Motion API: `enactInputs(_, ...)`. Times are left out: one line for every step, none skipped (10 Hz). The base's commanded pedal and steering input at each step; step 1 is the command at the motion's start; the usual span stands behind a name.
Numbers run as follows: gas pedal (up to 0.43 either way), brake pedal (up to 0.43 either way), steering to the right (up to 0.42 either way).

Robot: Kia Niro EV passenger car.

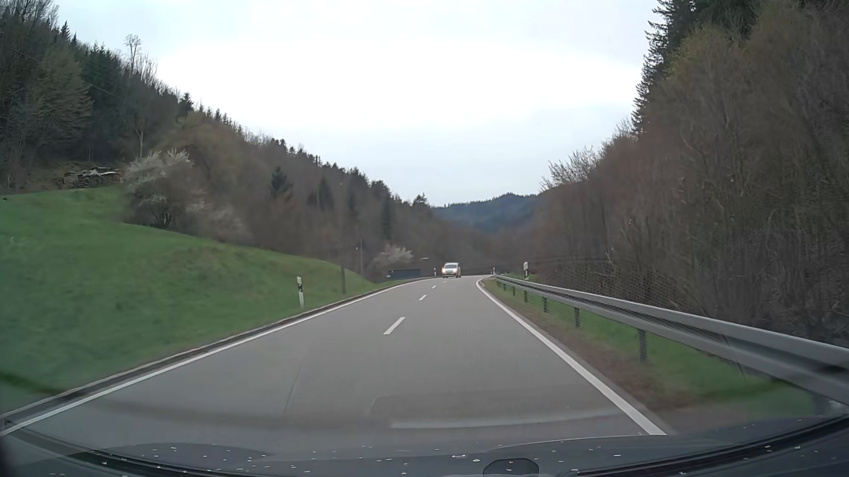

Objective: Follow the waypoints while adhering to traffic rules and regulations

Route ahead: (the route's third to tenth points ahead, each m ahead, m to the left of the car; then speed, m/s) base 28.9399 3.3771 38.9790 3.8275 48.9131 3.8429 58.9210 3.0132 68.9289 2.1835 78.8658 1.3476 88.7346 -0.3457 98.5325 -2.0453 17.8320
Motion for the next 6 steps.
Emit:
enactInputs(0.0,0.0,-0.007)
enactInputs(0.0,0.0,-0.007)
enactInputs(0.0,0.0,-0.005)
enactInputs(0.0,0.0,-0.002)
enactInputs(0.0,0.0,0.0)
enactInputs(0.0,0.0,0.0)
